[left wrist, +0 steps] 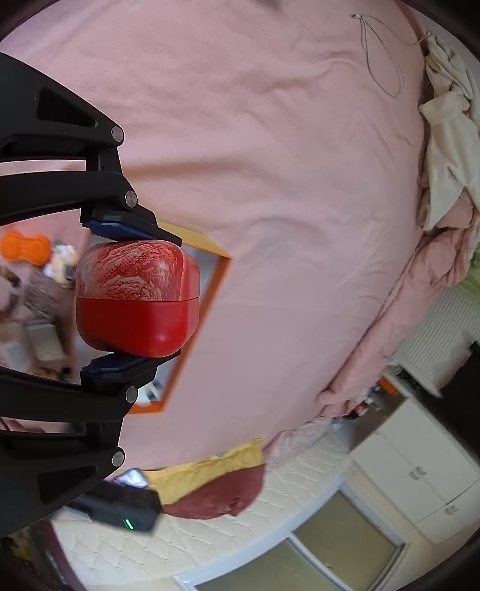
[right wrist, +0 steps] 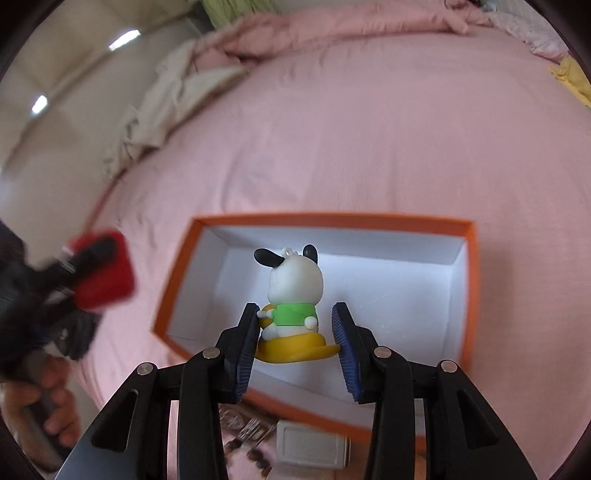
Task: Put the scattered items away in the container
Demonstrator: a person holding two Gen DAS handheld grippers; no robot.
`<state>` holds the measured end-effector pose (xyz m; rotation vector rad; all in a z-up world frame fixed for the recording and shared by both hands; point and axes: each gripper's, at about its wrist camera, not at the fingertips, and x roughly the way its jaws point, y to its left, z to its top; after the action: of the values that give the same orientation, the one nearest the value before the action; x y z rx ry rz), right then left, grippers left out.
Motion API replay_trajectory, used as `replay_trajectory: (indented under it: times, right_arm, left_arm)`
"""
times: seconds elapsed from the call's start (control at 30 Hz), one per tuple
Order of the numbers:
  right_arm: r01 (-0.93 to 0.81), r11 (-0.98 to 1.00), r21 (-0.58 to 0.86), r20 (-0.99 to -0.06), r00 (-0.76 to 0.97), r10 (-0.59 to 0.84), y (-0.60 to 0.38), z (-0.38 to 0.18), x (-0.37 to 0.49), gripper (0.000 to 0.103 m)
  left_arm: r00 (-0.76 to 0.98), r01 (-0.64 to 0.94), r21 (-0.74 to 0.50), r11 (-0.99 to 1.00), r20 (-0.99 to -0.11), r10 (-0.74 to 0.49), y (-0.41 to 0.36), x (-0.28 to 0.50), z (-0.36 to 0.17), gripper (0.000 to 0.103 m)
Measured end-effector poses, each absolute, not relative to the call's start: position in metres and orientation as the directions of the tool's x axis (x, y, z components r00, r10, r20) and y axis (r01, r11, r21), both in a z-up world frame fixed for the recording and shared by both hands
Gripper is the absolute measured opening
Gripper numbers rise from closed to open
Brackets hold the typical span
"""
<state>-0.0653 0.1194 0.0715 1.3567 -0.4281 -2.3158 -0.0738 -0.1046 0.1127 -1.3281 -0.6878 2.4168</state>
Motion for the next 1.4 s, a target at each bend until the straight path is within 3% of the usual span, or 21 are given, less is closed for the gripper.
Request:
replay_trajectory:
  times: [0.13, 0.23, 0.43, 0.57, 0.63, 0.7, 0.8, 1.03, 1.4]
  right_arm:
    - [0.156, -0.820, 0.551, -0.692, -0.463, -0.553, 0.156, 0.075, -0.020, 0.039]
    - [0.112, -0.783, 0.612, -0.672, -0.449, -0.589, 0.167, 0.073, 0.007, 0.032]
    - [0.102, -0.845, 0.526, -0.733, -0.451, -0.510, 0.158, 0.084, 0.040, 0.032]
    - [0.112, -0.850, 0.515, -0.718, -0.485, -0.499, 0.160, 0.093, 0.053, 0.032]
    - [0.098, -0.828, 0.552, -0.684, -0.515, -0.517, 0.167, 0.100, 0.053, 0.041]
    - [0.086, -0.796, 0.599, -0.632, -0.560, -0.536, 0.180, 0.108, 0.057, 0.066]
    - [0.037, -0.723, 0.690, -0.563, -0.600, -0.569, 0.200, 0.109, 0.060, 0.083]
    - [-0.150, -0.554, 0.819, -0.528, -0.577, -0.624, 0.228, 0.088, 0.050, 0.087]
    - [-0.081, -0.760, 0.645, -0.666, -0.548, -0.506, 0.197, 0.094, 0.049, 0.087]
  left_arm:
    - [-0.426, -0.053, -0.601, -0.797, -0.708, 0.563, -0.097, -0.035, 0.096, 0.051]
    - [-0.380, -0.150, -0.523, -0.839, -0.753, 0.537, -0.071, -0.014, 0.102, 0.051]
    - [-0.291, -0.180, -0.431, -0.884, -0.835, 0.467, -0.049, 0.017, 0.085, 0.051]
    - [-0.322, -0.150, -0.384, -0.911, -0.852, 0.412, -0.049, 0.022, 0.084, 0.051]
    - [-0.346, -0.139, -0.386, -0.912, -0.844, 0.410, -0.052, 0.023, 0.086, 0.058]
    - [-0.372, -0.117, -0.397, -0.910, -0.832, 0.411, -0.057, 0.023, 0.088, 0.064]
    - [-0.401, -0.074, -0.415, -0.907, -0.820, 0.408, -0.065, 0.023, 0.090, 0.070]
    - [-0.407, -0.011, -0.465, -0.885, -0.806, 0.429, -0.076, 0.019, 0.086, 0.072]
    - [-0.395, -0.054, -0.350, -0.935, -0.853, 0.342, -0.069, 0.018, 0.075, 0.072]
